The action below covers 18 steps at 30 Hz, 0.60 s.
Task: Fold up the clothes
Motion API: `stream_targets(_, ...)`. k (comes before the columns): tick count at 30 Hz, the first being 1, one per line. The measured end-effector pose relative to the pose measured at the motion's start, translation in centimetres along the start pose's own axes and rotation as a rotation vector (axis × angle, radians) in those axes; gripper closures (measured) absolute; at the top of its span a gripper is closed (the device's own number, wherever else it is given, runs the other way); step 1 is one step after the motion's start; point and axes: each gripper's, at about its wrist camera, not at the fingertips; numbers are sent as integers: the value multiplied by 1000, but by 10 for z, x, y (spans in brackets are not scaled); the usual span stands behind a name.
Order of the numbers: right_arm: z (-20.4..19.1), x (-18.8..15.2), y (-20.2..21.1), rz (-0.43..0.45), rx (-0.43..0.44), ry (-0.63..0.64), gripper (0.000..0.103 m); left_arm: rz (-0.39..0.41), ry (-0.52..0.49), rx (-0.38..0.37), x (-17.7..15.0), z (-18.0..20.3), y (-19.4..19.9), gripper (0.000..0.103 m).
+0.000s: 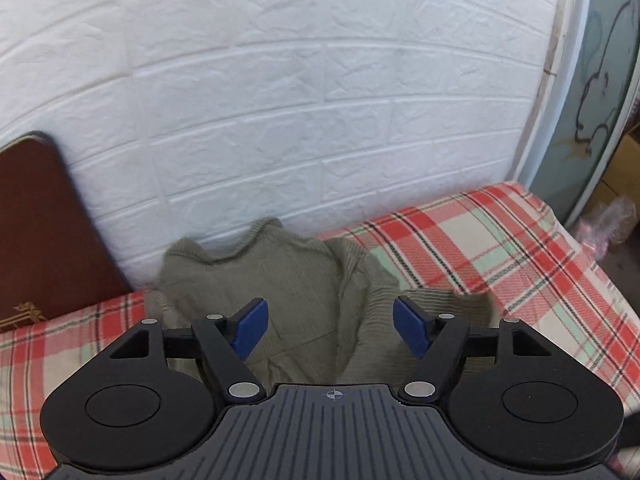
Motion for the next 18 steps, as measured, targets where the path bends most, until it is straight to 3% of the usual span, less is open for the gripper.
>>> stream_targets(4, -31, -9, -61, -104, 162, 15, 84, -67, -36, 33, 25, 14, -26, 22)
stream_targets(9, -65, -22, -119, -219, 303, 62, 83, -73, -112, 58, 33, 16, -15, 22)
stream_targets(15, -86, -37, -174, -339, 372, 96, 81, -124, -160, 87, 25, 13, -25, 22)
stream_targets(18, -90, -45, -184, -357, 352, 113, 81, -156, -244, 83, 14, 33, -41, 22)
Point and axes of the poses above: each gripper's, at about its wrist camera, not at the fingertips, and y roughly against the way its jaws point, z to its right, x to its top, and after that the axes turned 4 degrees about y, right-handed
